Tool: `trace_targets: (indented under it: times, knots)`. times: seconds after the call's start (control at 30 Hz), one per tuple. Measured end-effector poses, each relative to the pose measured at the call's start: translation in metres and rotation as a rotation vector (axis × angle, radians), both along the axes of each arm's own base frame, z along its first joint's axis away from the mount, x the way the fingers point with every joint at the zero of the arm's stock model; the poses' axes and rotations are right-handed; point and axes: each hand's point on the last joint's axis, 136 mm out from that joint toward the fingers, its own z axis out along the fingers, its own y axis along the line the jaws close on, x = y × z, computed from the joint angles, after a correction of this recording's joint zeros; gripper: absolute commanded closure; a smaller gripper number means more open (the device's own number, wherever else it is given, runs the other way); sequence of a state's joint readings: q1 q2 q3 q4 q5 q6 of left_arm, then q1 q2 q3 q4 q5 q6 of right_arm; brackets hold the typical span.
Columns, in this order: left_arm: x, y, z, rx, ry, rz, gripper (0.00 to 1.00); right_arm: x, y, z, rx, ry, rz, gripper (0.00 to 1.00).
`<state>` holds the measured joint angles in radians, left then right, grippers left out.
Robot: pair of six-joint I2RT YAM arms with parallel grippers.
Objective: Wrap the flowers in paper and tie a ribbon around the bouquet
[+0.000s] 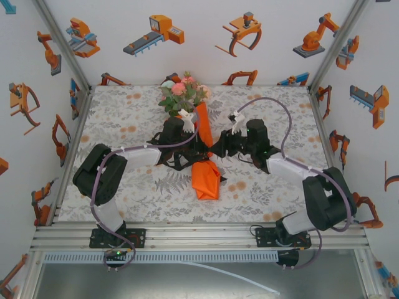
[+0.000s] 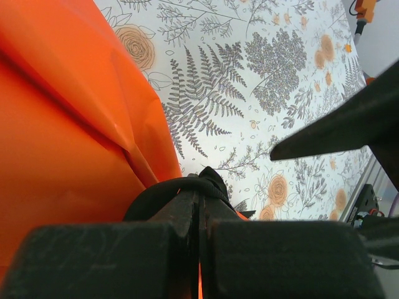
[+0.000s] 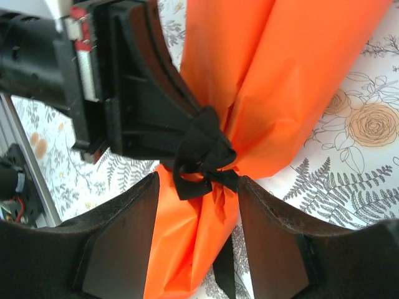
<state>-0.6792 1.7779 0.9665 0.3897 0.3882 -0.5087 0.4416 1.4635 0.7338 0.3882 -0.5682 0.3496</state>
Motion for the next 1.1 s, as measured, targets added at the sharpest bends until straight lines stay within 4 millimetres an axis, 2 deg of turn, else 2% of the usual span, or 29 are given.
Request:
trace_targets:
  times: [0.23, 0.57, 0.67, 0.97, 1.03, 1.1]
  knots:
    - [0.0, 0.0, 0.0, -0.001, 0.001, -0.002, 1.0, 0.01, 0.003, -0.03, -0.001, 0.077, -0.026, 0.53]
    - [0.0, 0.0, 0.0, 0.001, 0.001, -0.001, 1.0, 0.013, 0.01, -0.052, 0.009, 0.115, -0.004, 0.56]
    - [0.002, 0.003, -0.001, 0.005, 0.002, 0.008, 1.0, 0.016, 0.014, -0.05, 0.028, 0.114, 0.012, 0.58]
    - [0.005, 0.006, -0.001, 0.007, -0.002, 0.017, 1.0, 0.014, 0.025, -0.044, 0.098, 0.098, 0.084, 0.54]
    - [0.006, 0.006, -0.002, 0.009, -0.002, 0.018, 1.0, 0.013, 0.028, -0.043, 0.115, 0.093, 0.105, 0.57]
    - [0.006, 0.007, -0.002, 0.01, -0.002, 0.018, 1.0, 0.012, 0.03, -0.042, 0.133, 0.093, 0.124, 0.65]
